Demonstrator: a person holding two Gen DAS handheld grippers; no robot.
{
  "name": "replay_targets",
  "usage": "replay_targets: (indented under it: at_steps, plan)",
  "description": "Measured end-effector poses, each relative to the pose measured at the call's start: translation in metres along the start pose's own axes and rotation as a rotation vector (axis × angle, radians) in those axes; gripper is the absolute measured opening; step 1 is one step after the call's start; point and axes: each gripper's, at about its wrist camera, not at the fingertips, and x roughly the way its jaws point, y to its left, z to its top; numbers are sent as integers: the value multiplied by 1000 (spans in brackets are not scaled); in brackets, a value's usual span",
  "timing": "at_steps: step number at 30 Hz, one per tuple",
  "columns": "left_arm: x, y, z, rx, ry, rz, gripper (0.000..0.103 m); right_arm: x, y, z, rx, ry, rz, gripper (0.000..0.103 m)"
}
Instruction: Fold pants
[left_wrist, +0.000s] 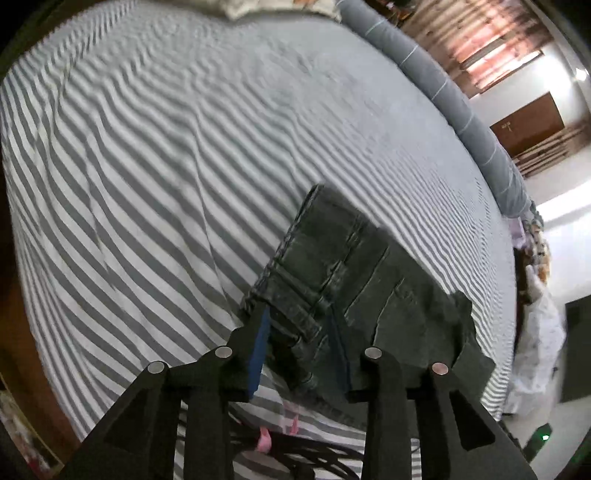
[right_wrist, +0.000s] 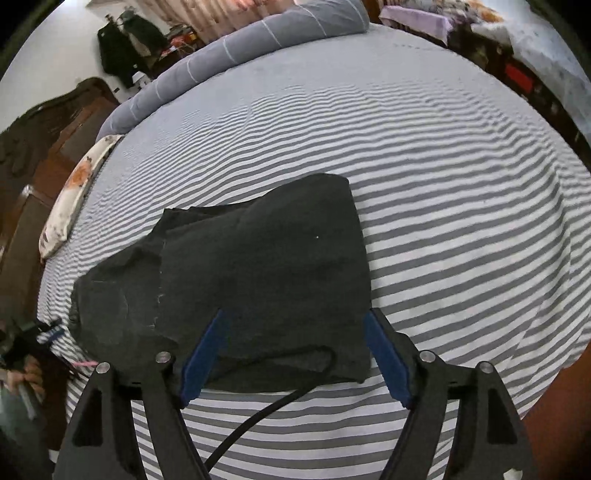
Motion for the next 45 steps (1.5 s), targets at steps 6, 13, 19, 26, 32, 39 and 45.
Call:
replay_targets:
  at_steps: [6, 13, 19, 26, 32, 39, 45]
  plan:
    - [22, 16, 3, -70, 45, -65, 41, 4, 2, -5, 39, 16, 0, 76]
    - [33, 35, -5, -201, 93, -99, 48, 14, 17, -5, 24, 25, -8, 77]
    - [48, 41, 3, -243, 86, -136, 49, 25, 35, -5, -21, 30, -18, 78]
    - [49, 30, 5, -196, 27, -110, 35, 25, 49, -3, -58, 19, -30, 79]
    - [18, -13, -5, -60, -75, -53, 20, 13, 43, -3, -59, -3, -40, 79]
    - [-40, -102, -36, 187, -197, -145, 20, -26, 21, -4, -70, -86, -58, 81]
    - [-50, -191, -79, 439, -191, -216, 20, -66, -11, -6, -8, -145, 29, 84]
